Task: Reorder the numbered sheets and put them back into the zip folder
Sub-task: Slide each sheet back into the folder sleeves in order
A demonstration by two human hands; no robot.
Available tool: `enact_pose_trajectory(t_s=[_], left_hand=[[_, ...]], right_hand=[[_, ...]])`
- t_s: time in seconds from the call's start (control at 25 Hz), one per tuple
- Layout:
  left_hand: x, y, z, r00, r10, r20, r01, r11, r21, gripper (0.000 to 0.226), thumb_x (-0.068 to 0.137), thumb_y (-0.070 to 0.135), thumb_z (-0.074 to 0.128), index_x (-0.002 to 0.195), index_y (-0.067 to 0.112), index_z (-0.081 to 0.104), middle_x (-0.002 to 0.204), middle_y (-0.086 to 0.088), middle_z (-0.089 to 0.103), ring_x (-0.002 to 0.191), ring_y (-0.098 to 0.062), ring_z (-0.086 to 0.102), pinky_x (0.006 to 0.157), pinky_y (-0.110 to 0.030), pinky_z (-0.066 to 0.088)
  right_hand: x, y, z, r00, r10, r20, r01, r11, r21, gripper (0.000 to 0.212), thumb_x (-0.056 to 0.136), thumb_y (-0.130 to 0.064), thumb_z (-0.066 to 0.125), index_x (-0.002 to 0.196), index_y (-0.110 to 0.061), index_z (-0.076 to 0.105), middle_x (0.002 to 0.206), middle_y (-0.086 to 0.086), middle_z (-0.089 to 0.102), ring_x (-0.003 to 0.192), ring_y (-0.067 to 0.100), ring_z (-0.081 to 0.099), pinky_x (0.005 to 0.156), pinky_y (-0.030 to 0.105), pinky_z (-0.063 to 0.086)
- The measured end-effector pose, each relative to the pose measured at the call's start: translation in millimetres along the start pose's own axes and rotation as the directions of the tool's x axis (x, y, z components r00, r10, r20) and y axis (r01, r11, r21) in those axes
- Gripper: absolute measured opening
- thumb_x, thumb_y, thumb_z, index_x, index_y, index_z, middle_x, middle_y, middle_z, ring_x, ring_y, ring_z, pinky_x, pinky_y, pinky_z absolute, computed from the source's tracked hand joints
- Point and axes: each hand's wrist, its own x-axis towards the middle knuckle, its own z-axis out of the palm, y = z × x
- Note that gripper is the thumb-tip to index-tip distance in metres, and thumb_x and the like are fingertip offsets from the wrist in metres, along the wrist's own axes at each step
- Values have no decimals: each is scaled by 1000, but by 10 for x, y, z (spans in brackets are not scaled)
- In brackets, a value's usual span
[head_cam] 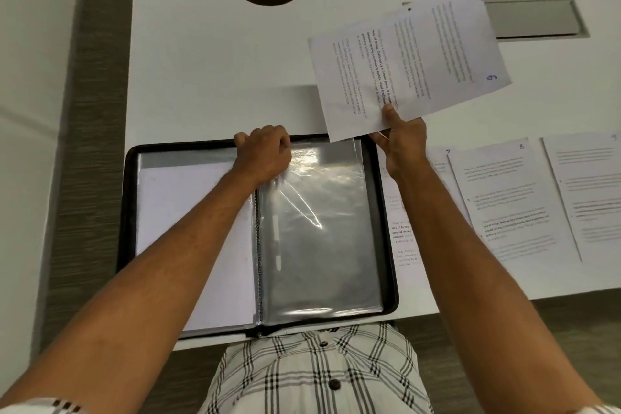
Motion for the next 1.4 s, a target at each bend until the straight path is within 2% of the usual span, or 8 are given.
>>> enact_pose_trajectory(t_s=[0.08,0.24,0.52,0.72,0.88,1.04,1.12,1.4], left_hand=[[-36,8,42,1000,-6,-16,5,996,-86,10,91,20,57,90,28,64,90,13,65,96,-17,59,84,-37,20],[-68,24,75,997,-47,-55,35,979,-200,11,93,23,62,91,29,70,86,15,72,92,-7,59,78,-33,13],[-40,27,99,992,-91,-87,71,975,-211,8,95,29,65,93,31,73,89,16,72,94,-5,55,87,-35,17],[6,18,82,993,-85,-77,71,982,-177,5,95,34,68,92,32,72,92,18,66,97,-7,52,87,-35,19],[30,16,98,994,-63,-86,52,990,-131,6,94,35,69,96,31,74,96,15,66,99,-10,53,86,-34,18],[30,12,137,990,-78,-120,65,992,-107,6,93,33,70,95,33,75,99,9,62,98,-12,53,85,-34,18],[29,10,145,987,-88,-132,76,992,-96,6,92,33,70,93,34,75,99,8,60,97,-11,52,86,-34,18],[34,-14,147,991,-69,-112,55,991,-118,7,94,31,68,97,33,74,110,7,60,107,-13,52,88,-33,19]], right_hand=[[57,-10,131,999,-30,35,30,1000,5,36,102,-8,66,136,-13,56,129,10,71,112,25,73,83,45,65],[179,18,336,994,-47,97,51,998,-31,45,102,-9,66,145,-11,51,133,10,69,112,25,72,84,44,65],[357,205,407,978,16,209,28,978,-206,43,102,-12,68,141,-9,52,129,11,70,109,28,73,81,42,66],[444,268,326,948,71,310,57,922,-383,41,100,-15,70,138,-3,58,125,10,73,102,24,76,80,32,63],[491,226,251,913,125,387,77,881,-467,35,101,-19,69,134,-11,61,120,6,75,102,21,75,74,27,62],[572,171,175,893,159,422,97,845,-525,28,103,-20,67,130,-15,63,115,3,76,101,20,76,78,35,65],[613,151,146,870,190,455,99,836,-539,31,103,-16,66,133,-10,62,115,3,76,99,18,77,75,33,64],[737,91,99,815,286,504,114,773,-624,41,101,-17,68,140,-6,59,128,13,72,111,28,74,89,44,64]])
